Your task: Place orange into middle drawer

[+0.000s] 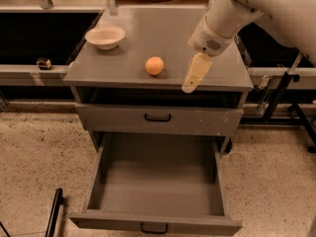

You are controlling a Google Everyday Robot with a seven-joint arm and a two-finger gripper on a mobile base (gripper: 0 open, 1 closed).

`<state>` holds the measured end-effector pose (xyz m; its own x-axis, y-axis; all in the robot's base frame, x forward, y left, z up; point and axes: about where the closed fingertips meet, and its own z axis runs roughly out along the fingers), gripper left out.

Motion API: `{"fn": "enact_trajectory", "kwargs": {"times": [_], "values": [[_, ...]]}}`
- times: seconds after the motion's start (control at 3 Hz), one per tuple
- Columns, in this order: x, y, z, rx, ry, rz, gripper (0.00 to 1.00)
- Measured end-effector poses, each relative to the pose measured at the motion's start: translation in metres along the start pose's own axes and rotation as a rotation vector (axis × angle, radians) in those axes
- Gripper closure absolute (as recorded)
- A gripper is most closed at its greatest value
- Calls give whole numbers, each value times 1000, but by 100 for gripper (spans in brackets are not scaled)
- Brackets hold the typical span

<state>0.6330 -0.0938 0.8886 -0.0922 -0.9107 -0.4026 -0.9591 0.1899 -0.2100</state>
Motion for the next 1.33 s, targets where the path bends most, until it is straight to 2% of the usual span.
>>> {"fn": "enact_trajectory", "kwargs": {"times": [0.33, 0.67, 1.0, 1.33], "values": [[-44, -36, 5, 21, -189, 41, 0], [-78, -45, 21, -25, -298, 51, 0], [-96, -49, 47, -73, -356, 100, 0], [-107, -51, 62, -64, -367, 113, 0]]}}
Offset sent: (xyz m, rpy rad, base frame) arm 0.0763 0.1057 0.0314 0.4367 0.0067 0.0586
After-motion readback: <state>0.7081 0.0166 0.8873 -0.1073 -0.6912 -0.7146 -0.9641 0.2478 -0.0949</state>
